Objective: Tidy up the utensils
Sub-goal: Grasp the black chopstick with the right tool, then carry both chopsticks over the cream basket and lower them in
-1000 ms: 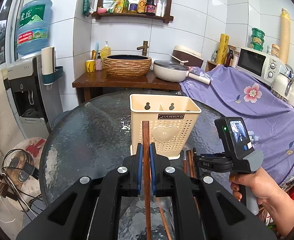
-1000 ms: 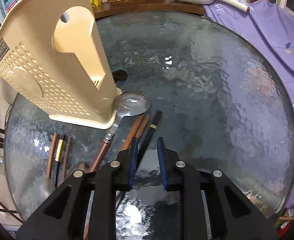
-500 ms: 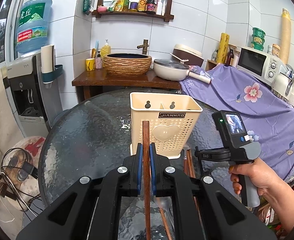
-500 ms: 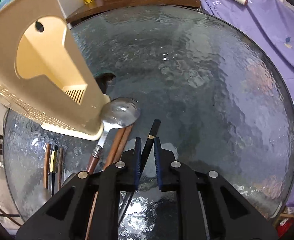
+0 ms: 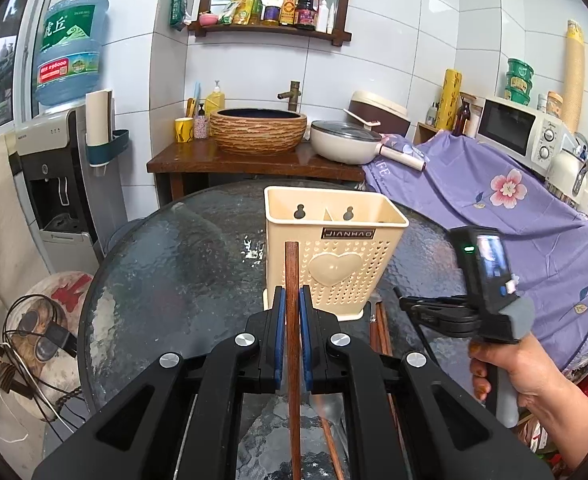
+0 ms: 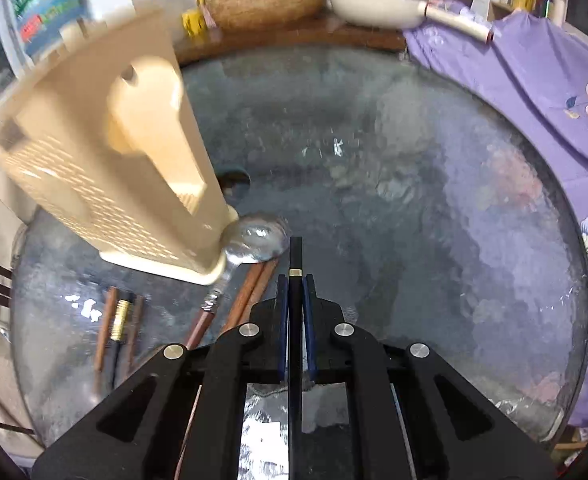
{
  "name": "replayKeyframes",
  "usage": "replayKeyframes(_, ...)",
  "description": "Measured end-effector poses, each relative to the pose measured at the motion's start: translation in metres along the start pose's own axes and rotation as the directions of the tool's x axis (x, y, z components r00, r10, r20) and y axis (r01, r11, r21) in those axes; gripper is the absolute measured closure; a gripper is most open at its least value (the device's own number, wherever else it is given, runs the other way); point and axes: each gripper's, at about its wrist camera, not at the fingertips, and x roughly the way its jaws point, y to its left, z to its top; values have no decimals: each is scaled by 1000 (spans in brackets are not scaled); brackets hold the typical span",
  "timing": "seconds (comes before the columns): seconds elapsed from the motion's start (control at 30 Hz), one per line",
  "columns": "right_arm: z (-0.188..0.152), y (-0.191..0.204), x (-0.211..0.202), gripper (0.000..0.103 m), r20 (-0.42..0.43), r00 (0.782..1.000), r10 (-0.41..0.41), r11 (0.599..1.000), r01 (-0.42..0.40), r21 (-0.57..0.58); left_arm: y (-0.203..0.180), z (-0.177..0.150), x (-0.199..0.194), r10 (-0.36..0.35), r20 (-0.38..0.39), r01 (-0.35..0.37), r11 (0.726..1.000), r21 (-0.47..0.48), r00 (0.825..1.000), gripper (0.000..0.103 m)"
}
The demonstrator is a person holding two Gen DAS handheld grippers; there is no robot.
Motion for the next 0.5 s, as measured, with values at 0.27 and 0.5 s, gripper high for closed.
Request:
replayKeyframes(0.27,-17,-6,-108,95,235,954,185,982,-174,-68,2,8,-29,-19,72,18,1000,6,997,96)
replayKeyframes(0.5,-30,-14,-169,95,338,884,324,946,-296,-132,-1,14,-50,-44,115,43,999,13,992,96)
